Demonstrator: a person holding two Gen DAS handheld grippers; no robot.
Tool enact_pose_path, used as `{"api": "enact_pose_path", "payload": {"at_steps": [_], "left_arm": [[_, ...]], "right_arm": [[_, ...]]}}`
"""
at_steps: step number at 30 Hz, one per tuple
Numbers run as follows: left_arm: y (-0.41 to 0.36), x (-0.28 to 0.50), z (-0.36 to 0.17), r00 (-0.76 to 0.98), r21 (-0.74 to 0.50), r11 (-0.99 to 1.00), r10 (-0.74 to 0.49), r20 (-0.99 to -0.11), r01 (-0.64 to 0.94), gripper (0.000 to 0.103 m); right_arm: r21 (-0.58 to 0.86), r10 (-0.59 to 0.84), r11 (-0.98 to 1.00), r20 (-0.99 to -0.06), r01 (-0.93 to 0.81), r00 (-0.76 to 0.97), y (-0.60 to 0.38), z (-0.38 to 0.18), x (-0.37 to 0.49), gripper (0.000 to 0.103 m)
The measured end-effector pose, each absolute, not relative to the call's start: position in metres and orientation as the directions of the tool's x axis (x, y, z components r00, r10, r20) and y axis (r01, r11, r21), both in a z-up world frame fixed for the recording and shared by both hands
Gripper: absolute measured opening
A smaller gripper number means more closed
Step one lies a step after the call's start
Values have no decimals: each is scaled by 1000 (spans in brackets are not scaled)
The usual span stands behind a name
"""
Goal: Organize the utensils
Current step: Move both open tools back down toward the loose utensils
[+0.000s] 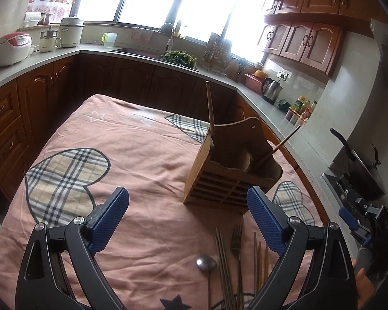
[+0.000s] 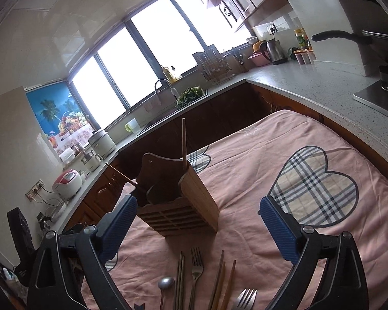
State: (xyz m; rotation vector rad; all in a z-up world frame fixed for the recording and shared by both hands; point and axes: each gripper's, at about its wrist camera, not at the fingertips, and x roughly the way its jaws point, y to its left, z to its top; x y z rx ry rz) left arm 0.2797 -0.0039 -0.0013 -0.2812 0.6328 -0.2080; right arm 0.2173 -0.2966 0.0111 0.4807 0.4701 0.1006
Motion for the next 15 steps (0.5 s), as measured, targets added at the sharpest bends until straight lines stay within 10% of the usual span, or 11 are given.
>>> {"api": "enact_pose_path", "payload": {"at_steps": [15], "left_arm": [[-15,243,-32,725,-289,950,-279,-630,114,95]], "right_arm": [[419,192,907,-494,38,848,-293,-19,166,97]]}}
